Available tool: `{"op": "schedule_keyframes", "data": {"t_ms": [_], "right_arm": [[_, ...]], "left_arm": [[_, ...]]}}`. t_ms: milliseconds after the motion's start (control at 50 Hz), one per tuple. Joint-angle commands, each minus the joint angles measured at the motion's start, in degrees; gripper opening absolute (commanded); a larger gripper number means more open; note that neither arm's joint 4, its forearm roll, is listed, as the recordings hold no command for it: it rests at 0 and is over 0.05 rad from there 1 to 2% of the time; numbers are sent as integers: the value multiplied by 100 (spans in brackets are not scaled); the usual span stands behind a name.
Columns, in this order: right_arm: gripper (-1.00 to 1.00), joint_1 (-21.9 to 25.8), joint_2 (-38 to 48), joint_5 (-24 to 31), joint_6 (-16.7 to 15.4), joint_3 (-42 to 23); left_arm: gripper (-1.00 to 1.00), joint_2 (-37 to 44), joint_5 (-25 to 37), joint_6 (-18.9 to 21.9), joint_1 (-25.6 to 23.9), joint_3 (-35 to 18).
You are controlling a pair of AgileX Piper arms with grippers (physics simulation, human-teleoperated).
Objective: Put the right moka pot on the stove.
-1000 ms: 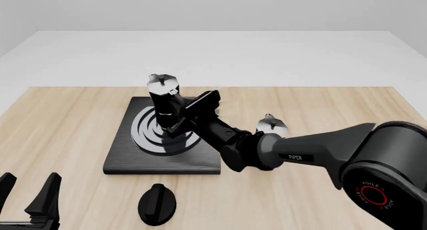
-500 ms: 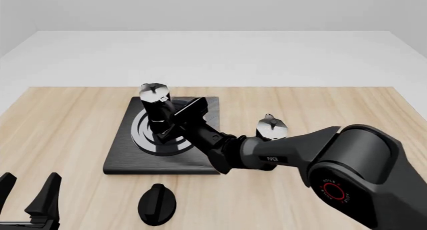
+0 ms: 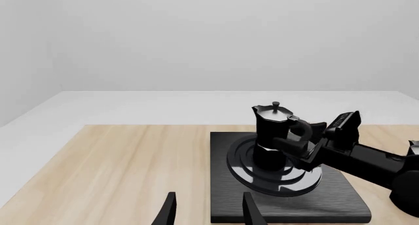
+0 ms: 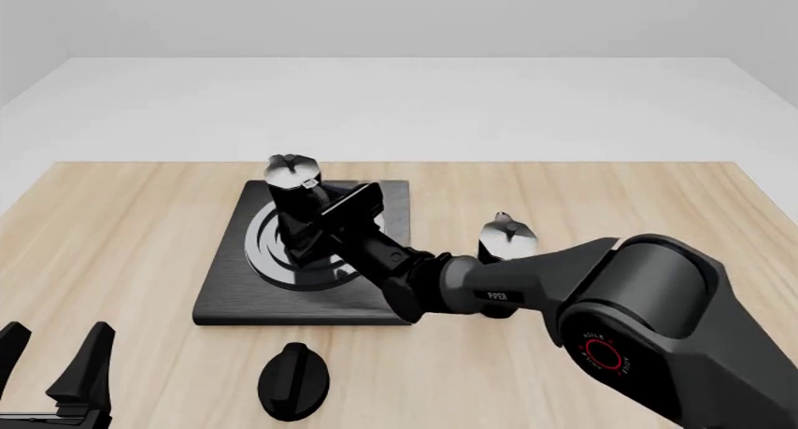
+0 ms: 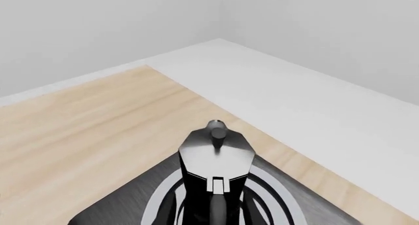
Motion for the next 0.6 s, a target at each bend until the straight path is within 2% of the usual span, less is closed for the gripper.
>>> {"op": "schedule_keyframes", "data": {"t_ms": [20, 600], "right_arm": [[100, 20, 40, 43, 28, 77], [100, 164, -1194, -53, -99, 1355]], "left_arm": [[100, 0, 0, 0, 0, 0], [100, 0, 0, 0, 0, 0]]}}
